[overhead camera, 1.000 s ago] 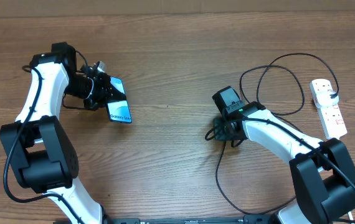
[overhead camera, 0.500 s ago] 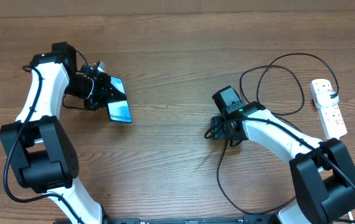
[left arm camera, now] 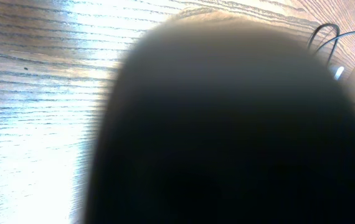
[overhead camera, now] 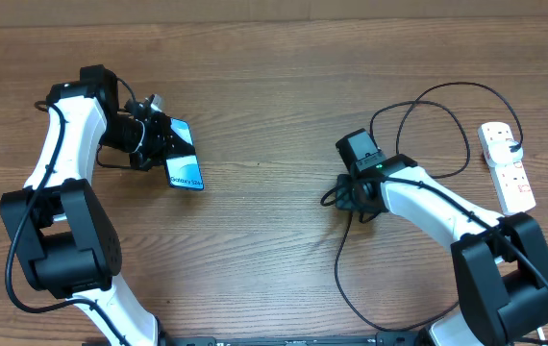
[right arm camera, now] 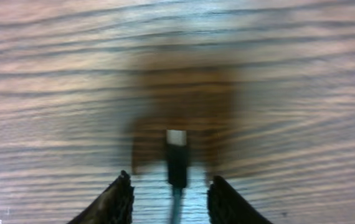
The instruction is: Plug charger to phone and switch on socket
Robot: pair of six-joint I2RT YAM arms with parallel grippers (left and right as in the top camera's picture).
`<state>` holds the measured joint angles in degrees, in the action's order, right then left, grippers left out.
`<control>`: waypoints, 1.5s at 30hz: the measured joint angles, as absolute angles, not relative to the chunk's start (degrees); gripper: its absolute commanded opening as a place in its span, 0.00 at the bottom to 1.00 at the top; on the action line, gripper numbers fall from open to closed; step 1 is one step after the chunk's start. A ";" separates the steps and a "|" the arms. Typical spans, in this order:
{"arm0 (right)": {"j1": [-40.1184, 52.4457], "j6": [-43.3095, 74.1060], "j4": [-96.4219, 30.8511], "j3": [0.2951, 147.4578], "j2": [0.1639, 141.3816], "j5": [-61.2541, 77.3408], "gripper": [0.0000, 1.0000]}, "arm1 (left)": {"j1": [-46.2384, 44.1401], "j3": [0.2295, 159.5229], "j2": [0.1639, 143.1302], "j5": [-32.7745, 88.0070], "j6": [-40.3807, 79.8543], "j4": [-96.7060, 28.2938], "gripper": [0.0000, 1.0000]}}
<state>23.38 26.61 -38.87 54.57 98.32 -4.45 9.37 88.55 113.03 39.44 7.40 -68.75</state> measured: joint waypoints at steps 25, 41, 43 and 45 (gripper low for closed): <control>22.57 26.79 -35.00 52.12 98.24 -3.84 0.07 | 9.37 88.55 113.03 39.44 7.40 -68.99 0.04; 22.57 26.81 -33.89 51.96 98.24 -2.92 0.04 | 9.37 88.55 113.03 47.11 7.31 -68.86 0.04; 22.59 26.83 -33.67 51.96 98.24 -2.79 0.04 | 9.37 88.55 113.03 50.04 6.87 -68.75 0.04; 22.57 26.83 -33.65 51.96 98.26 -2.68 0.04 | 9.37 88.55 113.03 52.75 6.20 -68.75 0.04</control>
